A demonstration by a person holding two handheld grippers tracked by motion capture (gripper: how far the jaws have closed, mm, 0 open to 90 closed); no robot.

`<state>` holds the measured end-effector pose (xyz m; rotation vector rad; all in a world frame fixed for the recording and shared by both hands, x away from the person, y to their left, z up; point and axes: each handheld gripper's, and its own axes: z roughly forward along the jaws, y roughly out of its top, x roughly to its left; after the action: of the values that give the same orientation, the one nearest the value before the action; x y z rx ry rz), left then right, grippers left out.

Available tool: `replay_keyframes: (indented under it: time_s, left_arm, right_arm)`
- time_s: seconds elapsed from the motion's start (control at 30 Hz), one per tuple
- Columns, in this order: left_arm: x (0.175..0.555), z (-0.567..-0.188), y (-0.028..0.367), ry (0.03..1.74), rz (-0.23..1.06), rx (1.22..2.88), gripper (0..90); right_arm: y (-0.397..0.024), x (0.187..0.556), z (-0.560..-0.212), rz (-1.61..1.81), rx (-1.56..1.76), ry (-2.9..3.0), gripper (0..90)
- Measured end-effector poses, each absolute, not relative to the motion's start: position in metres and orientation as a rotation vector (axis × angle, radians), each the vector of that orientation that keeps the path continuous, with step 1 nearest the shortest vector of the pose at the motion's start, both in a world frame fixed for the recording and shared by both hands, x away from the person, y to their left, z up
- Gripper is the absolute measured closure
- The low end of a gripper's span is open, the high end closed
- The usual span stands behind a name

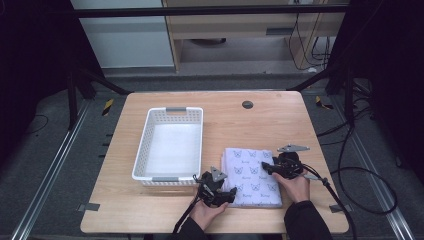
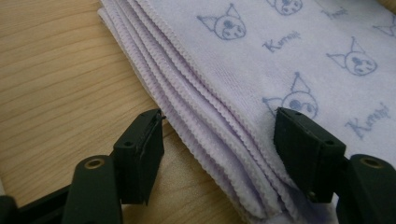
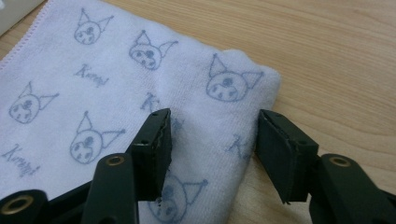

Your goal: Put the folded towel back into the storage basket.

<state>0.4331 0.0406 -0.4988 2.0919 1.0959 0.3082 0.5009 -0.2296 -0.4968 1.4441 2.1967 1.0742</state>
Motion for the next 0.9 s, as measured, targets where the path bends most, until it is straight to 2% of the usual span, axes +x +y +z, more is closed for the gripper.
replay_keyframes:
  time_s: [0.17, 0.43, 0.47, 0.57, 0.7, 0.9]
  left_arm:
    - [0.432, -0.499, 0.039, 1.092, 0.303, 2.091, 35.6]
    - [0.432, -0.497, 0.039, 1.087, 0.220, 2.080, 53.0]
    - [0.433, -0.497, 0.039, 1.088, 0.206, 2.077, 57.5]
    - [0.432, -0.498, 0.040, 1.093, 0.178, 2.053, 62.8]
    - [0.429, -0.496, 0.039, 1.082, 0.209, 2.041, 70.5]
    - [0.427, -0.491, 0.042, 1.055, 0.218, 2.027, 73.3]
  right_arm:
    - [-0.231, 0.502, -0.497, 1.101, 1.494, 2.205, 53.4]
    - [-0.230, 0.502, -0.497, 1.121, 1.518, 2.212, 65.6]
    - [-0.230, 0.501, -0.496, 1.126, 1.521, 2.211, 68.9]
    - [-0.230, 0.501, -0.495, 1.133, 1.531, 2.205, 71.7]
    - [-0.230, 0.500, -0.493, 1.133, 1.522, 2.201, 74.0]
    - [-0.229, 0.496, -0.483, 1.120, 1.466, 2.196, 74.4]
